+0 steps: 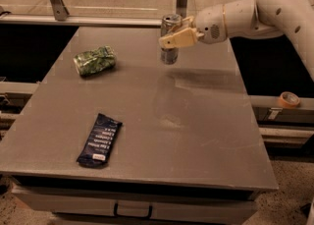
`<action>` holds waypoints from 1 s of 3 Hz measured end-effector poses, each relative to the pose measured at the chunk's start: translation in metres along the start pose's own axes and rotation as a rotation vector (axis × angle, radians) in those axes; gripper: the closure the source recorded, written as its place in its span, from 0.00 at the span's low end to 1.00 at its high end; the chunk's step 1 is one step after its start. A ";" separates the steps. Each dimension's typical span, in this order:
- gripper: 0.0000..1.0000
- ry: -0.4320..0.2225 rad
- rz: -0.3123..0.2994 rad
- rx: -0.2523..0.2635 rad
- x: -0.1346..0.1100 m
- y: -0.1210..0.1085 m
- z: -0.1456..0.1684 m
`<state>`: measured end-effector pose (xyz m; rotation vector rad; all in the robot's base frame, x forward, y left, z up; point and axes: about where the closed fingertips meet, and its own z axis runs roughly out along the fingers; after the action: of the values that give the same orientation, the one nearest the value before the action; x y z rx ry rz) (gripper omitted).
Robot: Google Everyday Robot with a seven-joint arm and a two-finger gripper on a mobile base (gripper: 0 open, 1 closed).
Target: Move redbull can near green can
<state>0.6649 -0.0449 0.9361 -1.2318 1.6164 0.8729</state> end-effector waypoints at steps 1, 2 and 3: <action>1.00 -0.029 0.000 -0.059 -0.003 0.006 0.038; 1.00 -0.030 -0.002 -0.095 -0.006 0.007 0.070; 0.83 -0.008 0.003 -0.116 -0.006 0.010 0.098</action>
Offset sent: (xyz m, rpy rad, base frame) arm 0.0186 0.0979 -0.0272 0.0408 0.0313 0.1219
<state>0.6793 0.0489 0.9073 -1.3047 1.5800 0.9838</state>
